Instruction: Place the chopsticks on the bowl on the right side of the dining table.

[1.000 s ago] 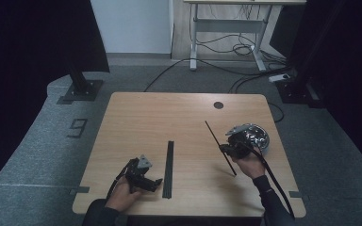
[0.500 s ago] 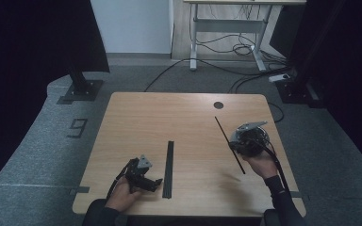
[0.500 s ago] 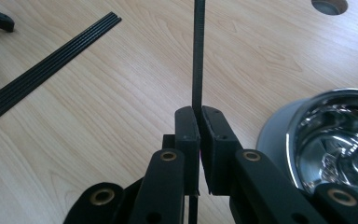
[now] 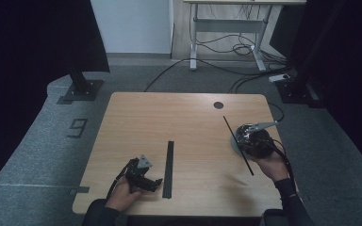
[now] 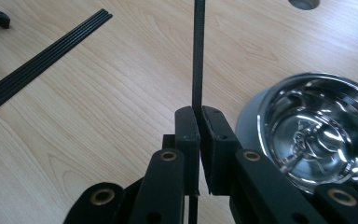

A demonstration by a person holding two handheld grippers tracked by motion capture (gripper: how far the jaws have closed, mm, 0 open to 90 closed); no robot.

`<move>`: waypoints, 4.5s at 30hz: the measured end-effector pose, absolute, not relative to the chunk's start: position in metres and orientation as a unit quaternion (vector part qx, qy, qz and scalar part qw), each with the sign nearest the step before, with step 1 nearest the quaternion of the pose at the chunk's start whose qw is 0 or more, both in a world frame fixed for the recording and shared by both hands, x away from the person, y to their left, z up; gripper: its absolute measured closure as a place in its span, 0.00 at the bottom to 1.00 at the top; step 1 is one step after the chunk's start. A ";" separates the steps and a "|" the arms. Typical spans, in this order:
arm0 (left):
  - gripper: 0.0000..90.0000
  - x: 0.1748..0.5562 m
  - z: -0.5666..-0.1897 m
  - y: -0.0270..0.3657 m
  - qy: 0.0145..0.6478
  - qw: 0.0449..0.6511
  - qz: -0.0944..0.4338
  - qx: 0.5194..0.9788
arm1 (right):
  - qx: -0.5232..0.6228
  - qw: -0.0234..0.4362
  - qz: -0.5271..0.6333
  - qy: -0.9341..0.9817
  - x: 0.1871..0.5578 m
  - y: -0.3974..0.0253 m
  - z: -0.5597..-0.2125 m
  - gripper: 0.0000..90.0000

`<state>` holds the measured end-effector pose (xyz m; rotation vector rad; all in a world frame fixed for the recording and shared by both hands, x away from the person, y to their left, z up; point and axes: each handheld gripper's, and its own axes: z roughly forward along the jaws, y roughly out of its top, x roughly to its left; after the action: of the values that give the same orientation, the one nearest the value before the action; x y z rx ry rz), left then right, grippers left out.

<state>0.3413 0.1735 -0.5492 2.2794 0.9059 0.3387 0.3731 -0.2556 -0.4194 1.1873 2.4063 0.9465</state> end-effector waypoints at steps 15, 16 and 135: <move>0.00 0.341 -0.549 0.174 0.346 0.327 0.129 0.870 | 0.439 0.169 0.317 0.823 0.372 -0.288 -0.409 0.95; 0.00 0.341 -0.549 0.174 0.346 0.326 0.129 0.870 | 0.439 0.169 0.317 0.823 0.372 -0.288 -0.409 0.95; 0.00 0.341 -0.549 0.174 0.345 0.326 0.129 0.871 | 0.548 0.217 0.282 0.758 0.420 -0.331 -0.496 0.08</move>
<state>0.3412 0.1736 -0.5492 2.2825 0.9043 0.3383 0.4198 -0.3307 -0.4957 1.5170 2.0992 0.7801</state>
